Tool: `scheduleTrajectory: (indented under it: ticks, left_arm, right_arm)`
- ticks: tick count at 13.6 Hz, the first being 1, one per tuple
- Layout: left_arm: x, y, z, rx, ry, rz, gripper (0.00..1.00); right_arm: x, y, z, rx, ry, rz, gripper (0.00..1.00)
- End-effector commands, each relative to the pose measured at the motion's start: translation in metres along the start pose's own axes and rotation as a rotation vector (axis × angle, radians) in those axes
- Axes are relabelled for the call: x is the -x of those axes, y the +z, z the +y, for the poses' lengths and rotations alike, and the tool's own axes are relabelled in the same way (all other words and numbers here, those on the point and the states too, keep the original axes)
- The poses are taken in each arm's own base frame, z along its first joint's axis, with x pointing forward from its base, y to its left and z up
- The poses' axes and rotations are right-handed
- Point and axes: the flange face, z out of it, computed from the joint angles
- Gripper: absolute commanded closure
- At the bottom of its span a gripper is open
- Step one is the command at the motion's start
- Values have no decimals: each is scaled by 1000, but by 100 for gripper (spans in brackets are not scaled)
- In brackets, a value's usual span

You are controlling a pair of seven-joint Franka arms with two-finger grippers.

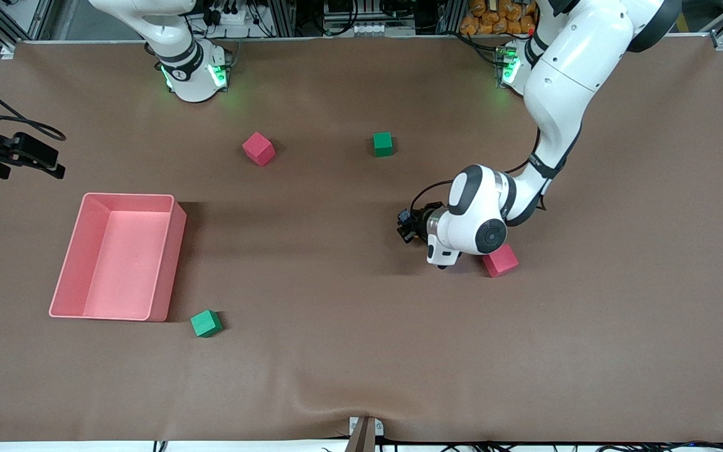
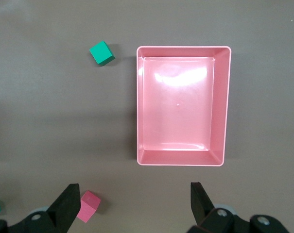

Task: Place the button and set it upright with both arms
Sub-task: 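Lower the left gripper over the button and grasp it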

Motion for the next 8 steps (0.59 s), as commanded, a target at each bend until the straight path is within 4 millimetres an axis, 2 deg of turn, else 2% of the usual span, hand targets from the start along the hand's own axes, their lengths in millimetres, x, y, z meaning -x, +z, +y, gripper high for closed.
scheduleTrajectory:
  ticks: [1, 2, 3, 5, 7, 8]
  left_arm:
    - [0, 3, 1, 19, 2, -11, 79]
    - [1, 2, 2, 20, 4, -11, 93]
    - [6, 1, 4, 22, 9, -9, 100]
    - [11, -5, 7, 29, -5, -4, 100]
    - [38, -7, 19, 24, -29, 21, 100]
    - [60, -8, 32, 30, -45, 36, 100]
  right_arm:
    - [-2, -2, -3, 1, 5, 2, 0]
    - [-2, -3, -2, 1, 7, 2, 0]
    - [-2, -3, -2, 1, 7, 2, 0]
    - [-2, -3, -2, 3, 7, 2, 0]
    - [-2, -2, -3, 1, 5, 0, 0]
    - [-2, -2, -2, 1, 7, 2, 0]
